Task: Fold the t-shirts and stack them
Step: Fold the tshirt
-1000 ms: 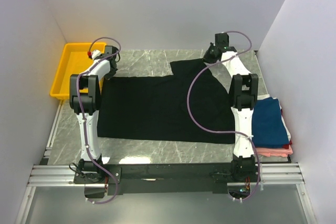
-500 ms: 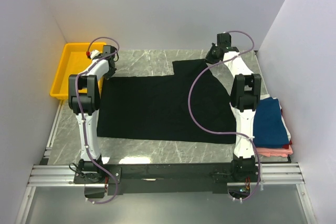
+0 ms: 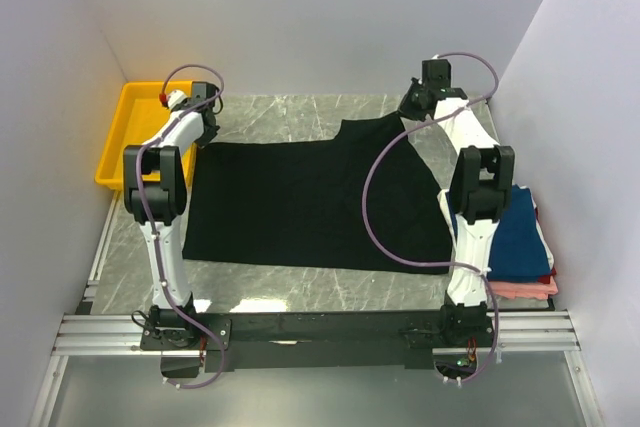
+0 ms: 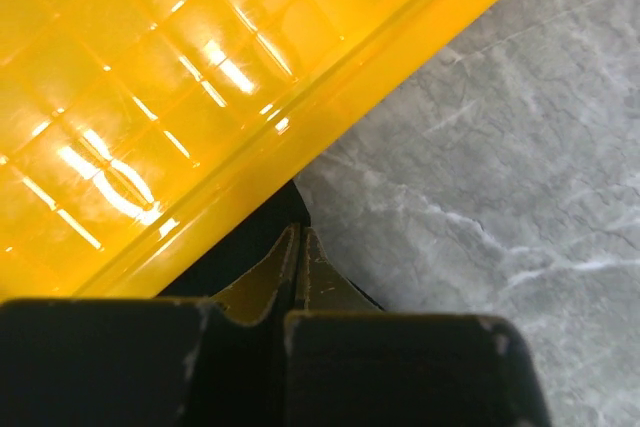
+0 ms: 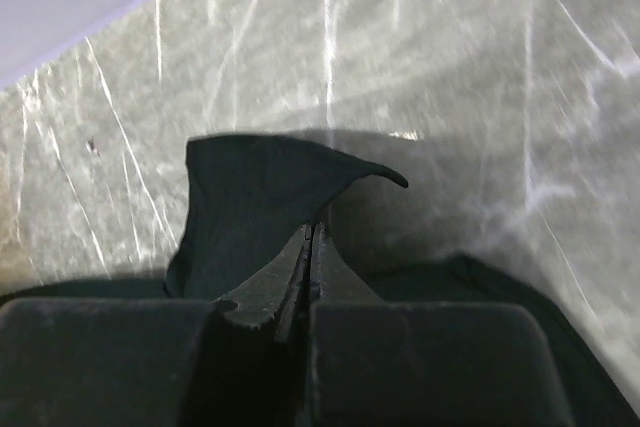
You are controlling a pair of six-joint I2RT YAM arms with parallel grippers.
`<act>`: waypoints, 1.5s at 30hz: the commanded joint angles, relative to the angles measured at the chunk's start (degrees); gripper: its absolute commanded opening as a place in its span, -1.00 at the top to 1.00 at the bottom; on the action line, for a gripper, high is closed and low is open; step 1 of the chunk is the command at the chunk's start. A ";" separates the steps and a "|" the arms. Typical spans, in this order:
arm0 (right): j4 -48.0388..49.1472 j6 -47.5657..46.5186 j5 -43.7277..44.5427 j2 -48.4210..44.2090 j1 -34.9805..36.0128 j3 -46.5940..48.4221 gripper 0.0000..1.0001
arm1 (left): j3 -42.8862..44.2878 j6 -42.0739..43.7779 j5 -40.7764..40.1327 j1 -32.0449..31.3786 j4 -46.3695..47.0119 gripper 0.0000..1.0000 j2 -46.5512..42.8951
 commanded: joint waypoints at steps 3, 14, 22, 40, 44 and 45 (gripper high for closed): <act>3.62 -0.24 1.16 -9.46 -0.76 -8.39 1.00 | -3.05 1.23 0.53 0.26 1.03 0.99 -6.48; 11.00 4.51 0.45 -26.33 0.20 -35.79 1.00 | -16.05 0.01 1.50 0.26 3.93 0.99 -15.61; 11.01 5.83 3.62 -40.29 0.29 -50.66 1.00 | -26.25 -3.16 2.11 0.26 5.95 0.99 -22.82; 9.17 6.00 1.25 -61.32 0.20 -70.27 1.00 | -41.55 -7.12 2.46 -0.09 7.97 0.99 -36.71; 8.46 5.57 1.16 -63.69 -0.06 -72.56 1.00 | -44.01 -7.38 2.38 -0.18 8.24 0.99 -39.26; 8.29 5.65 1.07 -64.74 -0.06 -73.00 1.00 | -44.54 -7.47 2.38 -0.18 8.24 0.99 -39.70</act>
